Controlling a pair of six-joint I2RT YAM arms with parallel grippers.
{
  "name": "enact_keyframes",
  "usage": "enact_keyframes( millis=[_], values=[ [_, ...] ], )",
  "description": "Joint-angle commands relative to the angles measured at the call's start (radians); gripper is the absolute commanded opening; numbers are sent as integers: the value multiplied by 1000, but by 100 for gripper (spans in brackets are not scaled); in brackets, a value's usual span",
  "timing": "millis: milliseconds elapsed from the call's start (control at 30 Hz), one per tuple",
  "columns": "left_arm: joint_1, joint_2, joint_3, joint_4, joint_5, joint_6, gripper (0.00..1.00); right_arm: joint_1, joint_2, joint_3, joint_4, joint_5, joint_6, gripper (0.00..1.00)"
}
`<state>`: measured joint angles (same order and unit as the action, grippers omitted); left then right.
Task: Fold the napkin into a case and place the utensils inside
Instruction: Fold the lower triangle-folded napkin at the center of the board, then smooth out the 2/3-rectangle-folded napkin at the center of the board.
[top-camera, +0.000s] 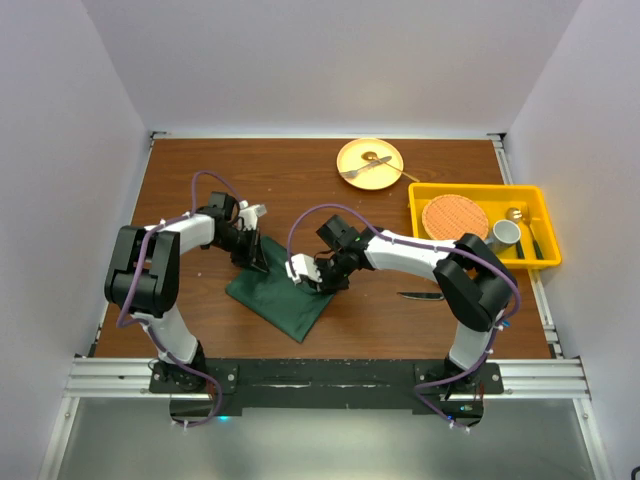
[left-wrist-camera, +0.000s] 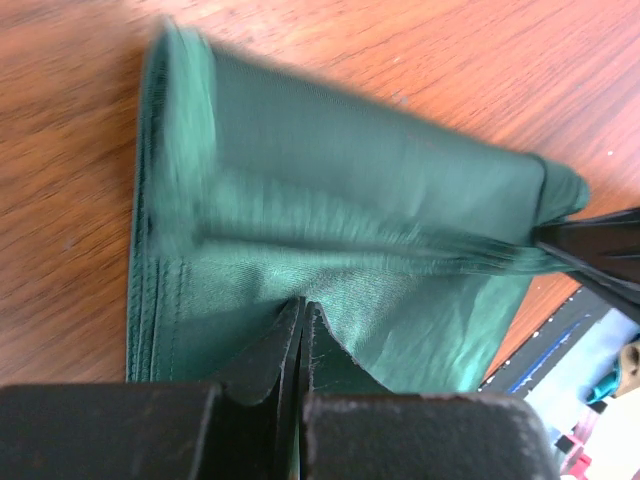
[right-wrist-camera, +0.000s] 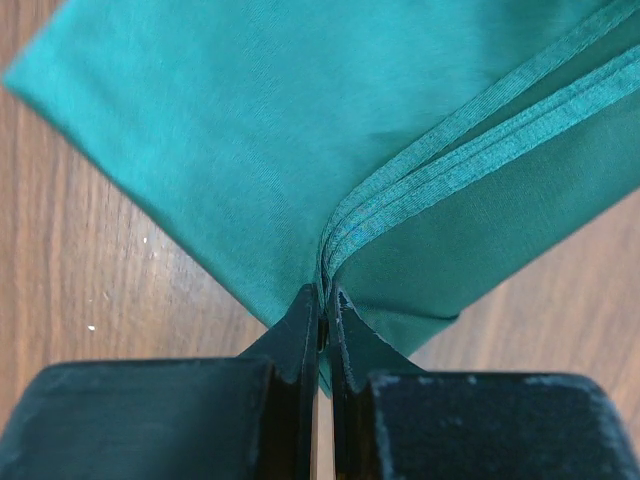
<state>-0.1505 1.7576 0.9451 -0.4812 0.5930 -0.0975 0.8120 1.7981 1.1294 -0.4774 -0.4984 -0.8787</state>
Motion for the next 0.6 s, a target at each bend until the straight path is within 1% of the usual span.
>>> enact_keyframes(
  millis=[0,67,133,167,200,233,267,333,367,433,500,567],
  values=[
    [63,-9,-38,29,-30,7,0,24,-22,-36,43,50,-121,0],
    [89,-42,-35,12,19,39,0,29,-8,-20,27,67,-138,0],
    [147,-102,-37,-10,72,71,0,27,9,-11,25,86,-152,0],
    [173,-125,-32,-46,127,134,0,27,10,-8,17,92,-161,0],
    [218,-148,-11,-68,146,165,0,27,12,-5,13,95,-166,0],
    [236,-191,6,-86,159,192,3,27,15,1,10,107,-172,0],
    [250,-208,23,-109,165,238,8,27,17,4,11,113,-175,0],
    [259,-224,81,-131,148,272,15,26,23,16,5,129,-186,0],
    [261,-224,108,-149,142,300,24,23,27,21,-1,130,-192,0],
    [259,-204,126,-157,148,335,25,12,35,38,-19,133,-219,0],
    [259,-196,127,-151,163,340,25,-16,38,52,-27,141,-253,0],
    [258,-202,112,-117,206,357,24,-45,35,59,-41,150,-324,0]
  ],
)
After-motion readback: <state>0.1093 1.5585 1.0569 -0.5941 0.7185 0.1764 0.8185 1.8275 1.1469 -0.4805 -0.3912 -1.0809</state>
